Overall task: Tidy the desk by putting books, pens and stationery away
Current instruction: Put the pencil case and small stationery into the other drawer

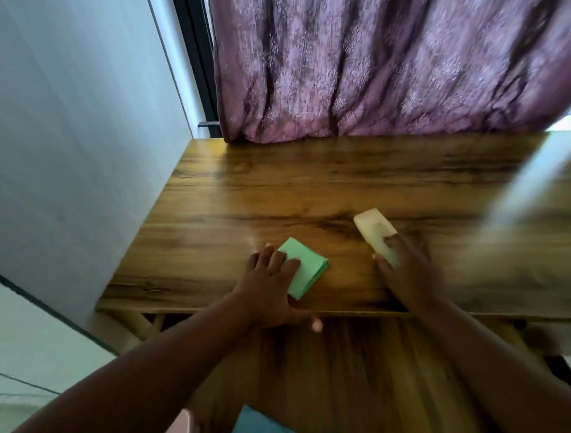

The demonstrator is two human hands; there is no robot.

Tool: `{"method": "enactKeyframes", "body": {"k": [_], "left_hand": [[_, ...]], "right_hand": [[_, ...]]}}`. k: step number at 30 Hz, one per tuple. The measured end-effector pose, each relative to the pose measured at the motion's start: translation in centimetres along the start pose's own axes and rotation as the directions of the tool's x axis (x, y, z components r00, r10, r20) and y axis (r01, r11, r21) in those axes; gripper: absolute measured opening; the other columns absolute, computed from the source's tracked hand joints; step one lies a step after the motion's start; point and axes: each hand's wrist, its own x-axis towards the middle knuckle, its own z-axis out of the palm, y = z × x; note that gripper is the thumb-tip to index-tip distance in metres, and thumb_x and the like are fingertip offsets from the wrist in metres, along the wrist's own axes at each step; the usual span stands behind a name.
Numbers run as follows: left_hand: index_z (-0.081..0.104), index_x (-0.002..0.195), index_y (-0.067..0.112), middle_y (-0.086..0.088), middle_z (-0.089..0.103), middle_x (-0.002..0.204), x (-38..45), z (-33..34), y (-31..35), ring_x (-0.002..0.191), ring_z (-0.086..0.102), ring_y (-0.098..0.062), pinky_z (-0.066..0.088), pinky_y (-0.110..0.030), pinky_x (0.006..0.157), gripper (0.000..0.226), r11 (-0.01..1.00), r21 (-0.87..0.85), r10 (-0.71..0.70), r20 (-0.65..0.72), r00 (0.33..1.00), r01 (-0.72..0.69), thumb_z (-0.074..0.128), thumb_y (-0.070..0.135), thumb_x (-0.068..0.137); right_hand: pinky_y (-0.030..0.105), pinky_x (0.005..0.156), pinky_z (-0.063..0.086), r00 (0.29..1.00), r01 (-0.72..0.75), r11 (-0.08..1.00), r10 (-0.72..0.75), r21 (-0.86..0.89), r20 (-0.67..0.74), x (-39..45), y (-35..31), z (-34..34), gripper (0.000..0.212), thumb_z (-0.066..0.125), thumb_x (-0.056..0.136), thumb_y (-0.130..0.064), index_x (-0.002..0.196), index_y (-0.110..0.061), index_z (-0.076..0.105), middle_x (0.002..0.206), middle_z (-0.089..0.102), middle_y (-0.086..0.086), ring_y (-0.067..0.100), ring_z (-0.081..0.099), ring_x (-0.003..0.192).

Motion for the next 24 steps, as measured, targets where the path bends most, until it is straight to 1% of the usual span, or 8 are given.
{"method": "enactKeyframes", "body": {"k": [3, 7, 10, 12, 14, 17, 20, 24], "left_hand": [[0.005, 0.151, 0.014, -0.018, 0.01, 0.157, -1.6, 0.1, 0.0, 0.144, 0.005, -0.042, 0.014, -0.055, 0.116, 0.13, 0.984, 0.164, 0.055, 0.062, 0.997, -0.064, 0.044, 0.092, 0.056], [0.047, 0.125, 0.012, -0.017, 0.065, 0.113, -2.6, -0.3, 0.2, 0.103, 0.064, -0.039, 0.056, -0.045, 0.078, 0.082, 0.93, 0.313, 0.225, -0.066, 0.972, -0.194, 0.073, 0.061, 0.065], [0.05, 0.111, 0.015, -0.007, 0.07, 0.099, -4.6, 0.8, 1.2, 0.09, 0.069, -0.028, 0.057, -0.037, 0.078, 0.038, 0.842, 0.358, 0.51, -0.285, 0.811, -0.404, 0.055, 0.034, 0.078], [0.055, 0.115, 0.016, -0.004, 0.071, 0.105, -6.7, 1.8, 2.4, 0.095, 0.069, -0.025, 0.057, -0.036, 0.082, 0.043, 0.795, 0.327, 0.601, -0.302, 0.74, -0.511, 0.047, 0.03, 0.076], [0.048, 0.132, 0.019, 0.0, 0.069, 0.116, -8.1, 3.2, 3.0, 0.105, 0.067, -0.02, 0.055, -0.032, 0.086, 0.064, 0.781, 0.291, 0.616, -0.216, 0.757, -0.553, 0.045, 0.036, 0.071], [0.015, 0.152, 0.018, -0.005, 0.053, 0.14, -7.8, 5.2, 3.9, 0.127, 0.053, -0.021, 0.043, -0.033, 0.102, 0.099, 0.801, 0.26, 0.557, 0.009, 0.83, -0.54, 0.057, 0.05, 0.068], [0.001, 0.152, 0.022, -0.013, 0.006, 0.16, -6.0, 6.0, 4.2, 0.147, 0.009, -0.031, 0.01, -0.039, 0.118, 0.086, 0.817, 0.229, 0.486, 0.218, 0.846, -0.529, 0.057, 0.03, 0.088], [-0.011, 0.15, 0.033, -0.008, -0.01, 0.161, -4.6, 8.5, 3.7, 0.147, -0.006, -0.032, -0.001, -0.049, 0.118, 0.082, 0.865, 0.212, 0.381, 0.313, 0.87, -0.455, 0.049, 0.033, 0.094]], "right_hand": [[0.032, 0.071, 0.045, 0.996, -0.068, 0.995, 0.063, 0.069, 0.07, -4.8, 0.8, -3.9, 0.053, 0.064, 0.082, -0.043, 0.128, -0.028, 0.042, 0.131, 0.045, 0.01, 0.03, 0.054, 0.107], [0.039, 0.084, 0.048, 0.99, -0.123, 0.989, 0.116, 0.083, 0.082, -13.2, 4.1, -6.9, 0.079, 0.071, 0.071, -0.051, 0.136, -0.022, 0.037, 0.132, 0.048, 0.006, 0.027, 0.054, 0.113], [0.041, 0.097, 0.046, 0.951, -0.173, 0.969, 0.211, -0.179, 0.226, -18.3, 8.2, -5.8, 0.089, 0.053, 0.067, -0.074, 0.142, -0.032, 0.028, 0.14, 0.043, 0.001, 0.025, 0.049, 0.123], [0.045, 0.075, 0.056, 0.912, -0.246, 0.939, 0.308, -0.239, 0.272, -20.8, 10.5, -4.3, 0.07, 0.055, 0.071, -0.066, 0.126, -0.022, 0.052, 0.117, 0.063, 0.012, 0.033, 0.066, 0.097], [0.045, 0.056, 0.056, 0.893, -0.19, 0.919, 0.308, -0.345, 0.329, -22.2, 9.1, -4.1, 0.064, 0.046, 0.067, -0.062, 0.109, -0.015, 0.06, 0.091, 0.071, 0.018, 0.034, 0.07, 0.07], [0.04, 0.102, 0.039, 0.829, -0.26, 0.881, 0.413, -0.394, 0.378, -23.0, 7.5, -3.7, 0.071, 0.04, 0.084, -0.062, 0.143, -0.026, 0.024, 0.141, 0.039, 0.013, 0.028, 0.044, 0.126], [0.04, 0.105, 0.035, 0.797, -0.302, 0.881, 0.443, -0.364, 0.411, -23.3, 7.7, -3.7, 0.073, 0.037, 0.085, -0.065, 0.143, -0.024, 0.021, 0.143, 0.031, 0.007, 0.026, 0.034, 0.13], [0.037, 0.1, 0.039, 0.76, -0.274, 0.896, 0.424, -0.35, 0.493, -23.0, 7.5, -3.8, 0.072, 0.043, 0.083, -0.065, 0.137, -0.02, 0.03, 0.137, 0.044, 0.006, 0.025, 0.045, 0.123]]}}
